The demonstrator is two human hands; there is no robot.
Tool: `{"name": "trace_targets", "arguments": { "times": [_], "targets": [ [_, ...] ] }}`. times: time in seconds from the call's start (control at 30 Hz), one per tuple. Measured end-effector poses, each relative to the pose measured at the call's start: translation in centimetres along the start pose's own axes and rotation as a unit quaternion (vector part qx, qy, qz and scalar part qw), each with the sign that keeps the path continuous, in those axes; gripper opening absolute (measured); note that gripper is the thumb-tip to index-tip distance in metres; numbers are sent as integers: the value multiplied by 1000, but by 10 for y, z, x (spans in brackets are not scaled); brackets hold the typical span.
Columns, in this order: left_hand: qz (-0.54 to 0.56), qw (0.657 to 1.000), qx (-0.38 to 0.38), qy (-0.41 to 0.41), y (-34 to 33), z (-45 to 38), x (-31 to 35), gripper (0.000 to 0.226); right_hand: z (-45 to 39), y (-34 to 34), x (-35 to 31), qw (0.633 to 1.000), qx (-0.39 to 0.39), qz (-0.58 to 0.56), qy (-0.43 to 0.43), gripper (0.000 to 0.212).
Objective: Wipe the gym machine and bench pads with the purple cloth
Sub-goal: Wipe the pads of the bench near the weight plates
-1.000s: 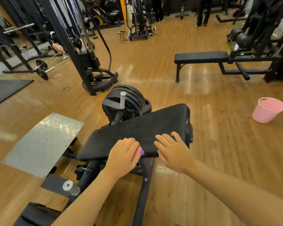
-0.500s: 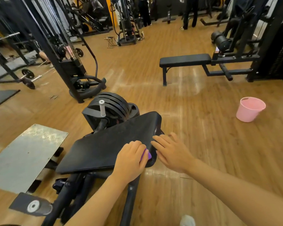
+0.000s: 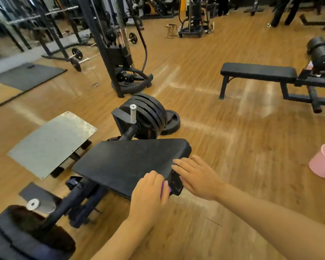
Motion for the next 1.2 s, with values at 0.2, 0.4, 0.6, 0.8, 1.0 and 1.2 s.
{"name": "trace_targets", "arguments": {
  "times": [0.2,0.4,0.6,0.8,1.0,1.2],
  "targets": [
    [-87,993,31,81,12,2,6,17,-29,5,-6,993,29,-24,108,44],
    [-127,975,58,175,28,27,29,16,-13,19,-14,972,70,-47,220,40],
    [-130,955,91,252,31,51,56,14,7,17,-1,962,59,-73,255,45],
    [-72,940,141,303,18,49,68,21,5,20,3,959,63,-136,241,44],
    [-54,897,171,404,-6,38,10,29,-12,4,7,965,57,-144,211,43],
    [-51,907,153,388,-27,39,-8,29,-17,-9,-19,963,62,-164,206,40]
  ]
}}
Point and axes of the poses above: each hand's wrist, its own z-axis away from the middle knuckle, its own y-axis out of the back of the hand, x = y × z, the point moved 10 cm from there along -z, towards the middle knuckle, and after that the axes turned 12 degrees about y, right-handed, at the moved point
